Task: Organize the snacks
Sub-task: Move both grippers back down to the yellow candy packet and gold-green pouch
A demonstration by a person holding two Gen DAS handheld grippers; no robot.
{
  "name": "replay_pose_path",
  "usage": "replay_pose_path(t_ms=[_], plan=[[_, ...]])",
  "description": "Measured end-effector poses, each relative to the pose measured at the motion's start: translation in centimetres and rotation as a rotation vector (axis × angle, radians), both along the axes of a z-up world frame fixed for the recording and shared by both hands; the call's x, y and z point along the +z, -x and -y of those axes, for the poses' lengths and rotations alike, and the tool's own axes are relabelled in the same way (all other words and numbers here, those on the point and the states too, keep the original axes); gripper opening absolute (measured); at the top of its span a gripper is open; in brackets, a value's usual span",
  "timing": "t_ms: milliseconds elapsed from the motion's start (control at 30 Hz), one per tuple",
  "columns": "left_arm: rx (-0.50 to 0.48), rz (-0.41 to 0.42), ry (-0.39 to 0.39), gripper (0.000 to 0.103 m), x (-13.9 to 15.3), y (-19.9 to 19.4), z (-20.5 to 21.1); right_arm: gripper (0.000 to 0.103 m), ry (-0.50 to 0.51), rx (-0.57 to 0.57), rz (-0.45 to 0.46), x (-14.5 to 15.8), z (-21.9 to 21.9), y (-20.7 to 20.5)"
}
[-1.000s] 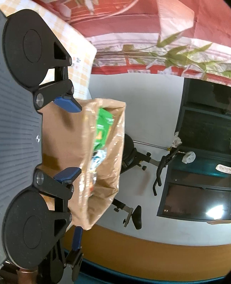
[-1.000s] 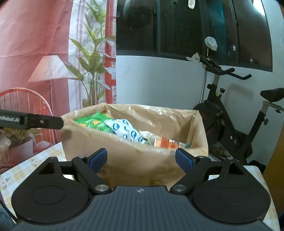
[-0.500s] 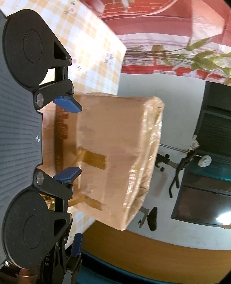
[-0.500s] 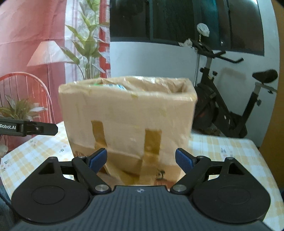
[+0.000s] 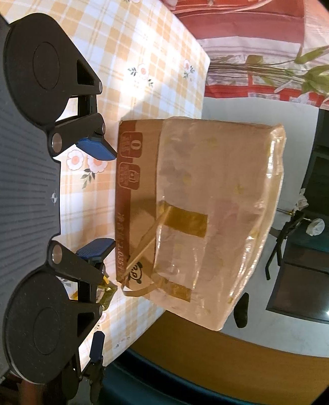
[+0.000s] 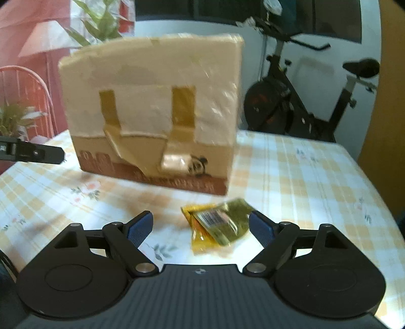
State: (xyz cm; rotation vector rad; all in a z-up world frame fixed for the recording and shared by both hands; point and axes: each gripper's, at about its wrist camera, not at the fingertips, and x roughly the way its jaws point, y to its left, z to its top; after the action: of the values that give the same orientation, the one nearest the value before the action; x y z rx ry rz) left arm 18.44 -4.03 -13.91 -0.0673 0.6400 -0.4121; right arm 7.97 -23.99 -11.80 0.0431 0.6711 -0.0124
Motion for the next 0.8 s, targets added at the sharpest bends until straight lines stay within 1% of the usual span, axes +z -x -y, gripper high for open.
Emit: replay_pose_path(t_ms=[200,400,533,600,667,700,800], plan=[[-0.006,-0.031,0.008,0.069,-0.7,-0.4,0.5,0.084,0.0,-0.033,-0.03,-1.0,1.1,-0.6],[-0.02,-0.048,0.003,0.069,-1.3,-0.7,1.1,0.084,-0.033,-0.06,-0.084,-2.4,2.4,-1.1],[-0.022,-0.055,0.0,0.069,-1.6,-0.9,1.3,0.083,-0.052,-0.069,-0.086,-2.6,2.8,-1.3],[-0.021,-0.061,-0.002,0.069,-1.7,-1.0,1.4,0.08,-0.052,-0.057,-0.096,-2.8,2.7,-1.5],[-0.023,-0.069,-0.003,0.069,-1.9,-1.2,1.5,0.066,-0.065,-0.031,-0.11,-3.0,2.5,-1.9],[-0.024,-0.071,-0.003,0.068,-2.0,-1.3,1.5,0.065,-0.067,-0.018,-0.114,-3.1,2.4,-2.1],[-0.029,-0.075,-0.004,0.068,-2.2,-1.4,1.6,0.066,-0.045,-0.007,-0.119,-3.2,2.0,-2.8]])
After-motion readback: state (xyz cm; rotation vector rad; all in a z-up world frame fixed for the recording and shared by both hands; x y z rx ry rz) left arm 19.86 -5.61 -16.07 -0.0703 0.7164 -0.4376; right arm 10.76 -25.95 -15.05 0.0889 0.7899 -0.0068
